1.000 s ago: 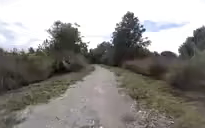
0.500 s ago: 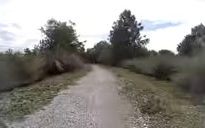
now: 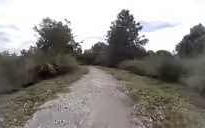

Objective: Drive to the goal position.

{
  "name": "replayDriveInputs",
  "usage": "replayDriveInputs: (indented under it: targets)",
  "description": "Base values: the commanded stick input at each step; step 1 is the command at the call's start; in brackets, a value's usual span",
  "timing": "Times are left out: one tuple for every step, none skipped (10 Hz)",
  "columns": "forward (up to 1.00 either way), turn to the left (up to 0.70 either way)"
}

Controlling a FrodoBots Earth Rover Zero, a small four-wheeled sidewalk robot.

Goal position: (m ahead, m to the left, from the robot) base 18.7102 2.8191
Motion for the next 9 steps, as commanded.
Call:
replayDriveInputs:
  targets:
    - [0.85, 0.0]
    - [0.85, 0.0]
    - [0.85, 0.0]
    - [0.85, 0.0]
    - [0.85, 0.0]
    - [0.85, 0.0]
    - [0.85, 0.0]
    - [0.85, 0.0]
    - [0.85, 0.0]
